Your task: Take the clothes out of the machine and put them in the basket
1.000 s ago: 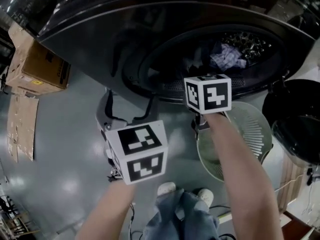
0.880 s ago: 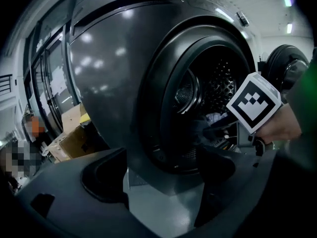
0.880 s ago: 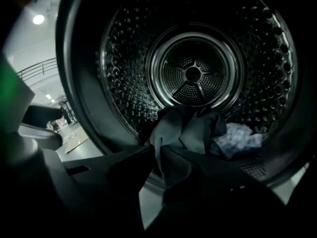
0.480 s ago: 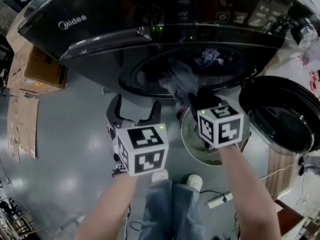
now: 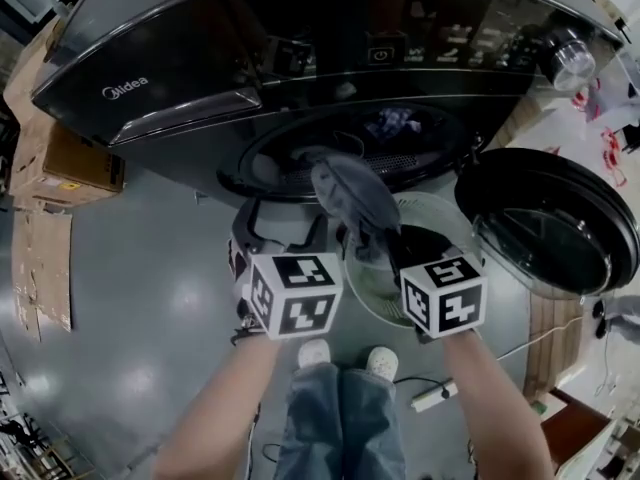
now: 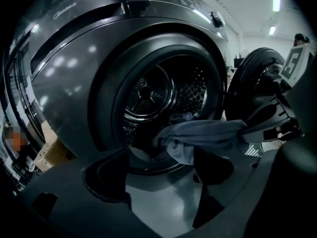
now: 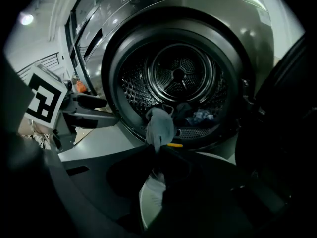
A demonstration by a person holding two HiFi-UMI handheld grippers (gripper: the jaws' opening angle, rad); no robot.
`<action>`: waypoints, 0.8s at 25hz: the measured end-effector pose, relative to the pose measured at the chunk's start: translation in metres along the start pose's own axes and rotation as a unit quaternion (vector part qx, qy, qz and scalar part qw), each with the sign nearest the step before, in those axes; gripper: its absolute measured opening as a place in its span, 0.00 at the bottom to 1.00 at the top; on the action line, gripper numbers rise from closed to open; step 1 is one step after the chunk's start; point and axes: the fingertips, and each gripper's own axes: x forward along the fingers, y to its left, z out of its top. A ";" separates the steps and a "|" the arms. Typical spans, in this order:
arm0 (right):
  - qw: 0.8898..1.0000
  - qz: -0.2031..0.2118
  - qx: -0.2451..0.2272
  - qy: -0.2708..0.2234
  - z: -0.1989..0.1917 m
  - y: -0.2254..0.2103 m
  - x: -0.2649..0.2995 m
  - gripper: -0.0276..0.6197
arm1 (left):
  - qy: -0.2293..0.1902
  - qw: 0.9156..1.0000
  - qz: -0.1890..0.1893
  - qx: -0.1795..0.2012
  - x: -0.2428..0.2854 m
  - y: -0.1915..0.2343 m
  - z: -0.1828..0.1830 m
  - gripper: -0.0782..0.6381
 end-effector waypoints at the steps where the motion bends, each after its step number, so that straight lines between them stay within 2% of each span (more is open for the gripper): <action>1: 1.000 -0.006 0.006 0.005 -0.007 -0.005 -0.005 0.11 | 0.000 1.000 -0.002 0.004 0.002 -0.003 0.000 0.68; 5: 0.999 -0.033 0.033 0.025 -0.039 -0.024 -0.025 0.11 | -0.001 1.000 -0.012 0.021 0.008 -0.014 -0.002 0.67; 8: 0.995 -0.066 0.050 0.053 -0.066 -0.039 -0.039 0.11 | 0.000 0.999 -0.025 0.039 0.013 -0.022 -0.005 0.62; 10: 0.993 -0.079 0.054 0.071 -0.081 -0.045 -0.043 0.11 | 0.000 0.997 -0.038 0.066 0.019 -0.029 -0.005 0.60; 12: 0.992 -0.081 0.047 0.082 -0.088 -0.046 -0.042 0.11 | 0.000 0.993 -0.052 0.108 0.030 -0.038 -0.004 0.60; 14: 0.992 -0.082 0.042 0.090 -0.091 -0.047 -0.038 0.11 | -0.003 0.986 -0.064 0.157 0.047 -0.046 -0.003 0.60; 16: 0.990 -0.088 0.051 0.097 -0.096 -0.051 -0.034 0.11 | -0.002 0.974 -0.076 0.212 0.069 -0.055 -0.004 0.60; 20: 0.986 -0.098 0.070 0.116 -0.110 -0.059 -0.024 0.11 | 0.016 0.938 -0.084 0.335 0.117 -0.058 -0.013 0.66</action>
